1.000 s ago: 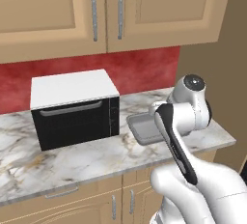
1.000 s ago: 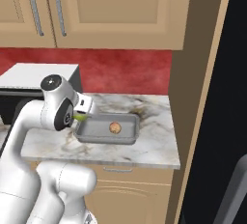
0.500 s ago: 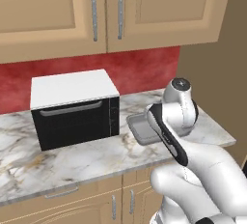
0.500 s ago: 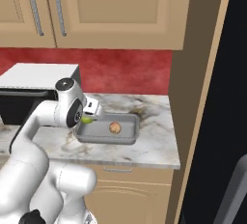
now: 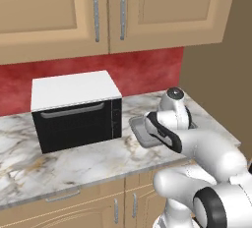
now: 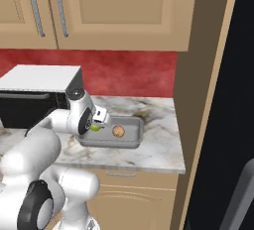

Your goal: Pick the peach and pear from the fridge and place them inside the tupperware on the counter.

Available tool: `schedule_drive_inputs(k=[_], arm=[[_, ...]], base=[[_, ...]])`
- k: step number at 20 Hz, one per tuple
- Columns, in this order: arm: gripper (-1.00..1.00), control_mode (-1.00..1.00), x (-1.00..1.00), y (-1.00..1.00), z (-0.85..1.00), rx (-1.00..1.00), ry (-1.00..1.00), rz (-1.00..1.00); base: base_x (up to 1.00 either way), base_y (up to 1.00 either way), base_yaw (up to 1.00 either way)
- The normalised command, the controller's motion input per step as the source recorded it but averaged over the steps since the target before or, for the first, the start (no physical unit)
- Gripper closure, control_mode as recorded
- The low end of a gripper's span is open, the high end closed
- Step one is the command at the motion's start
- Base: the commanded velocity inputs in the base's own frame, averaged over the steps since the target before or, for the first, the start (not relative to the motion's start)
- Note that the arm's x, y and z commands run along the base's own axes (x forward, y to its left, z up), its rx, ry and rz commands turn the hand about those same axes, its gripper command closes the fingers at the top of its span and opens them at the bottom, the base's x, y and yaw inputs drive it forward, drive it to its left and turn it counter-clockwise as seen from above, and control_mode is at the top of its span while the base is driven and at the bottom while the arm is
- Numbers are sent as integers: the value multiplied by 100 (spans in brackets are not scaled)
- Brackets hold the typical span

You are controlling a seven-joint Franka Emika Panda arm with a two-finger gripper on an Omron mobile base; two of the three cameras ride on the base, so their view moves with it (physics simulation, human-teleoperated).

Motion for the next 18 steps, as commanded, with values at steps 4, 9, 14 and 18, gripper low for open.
schedule_drive_inputs(k=[4,9,14,18], arm=[[100,-100,45,0,-39,0,5,0],[100,-100,52,0,-32,0,5,0],[100,-100,51,0,-29,0,5,0],[100,-100,39,0,-36,0,5,0]], base=[[0,0,0],[0,0,0],[0,0,0],[0,0,0]])
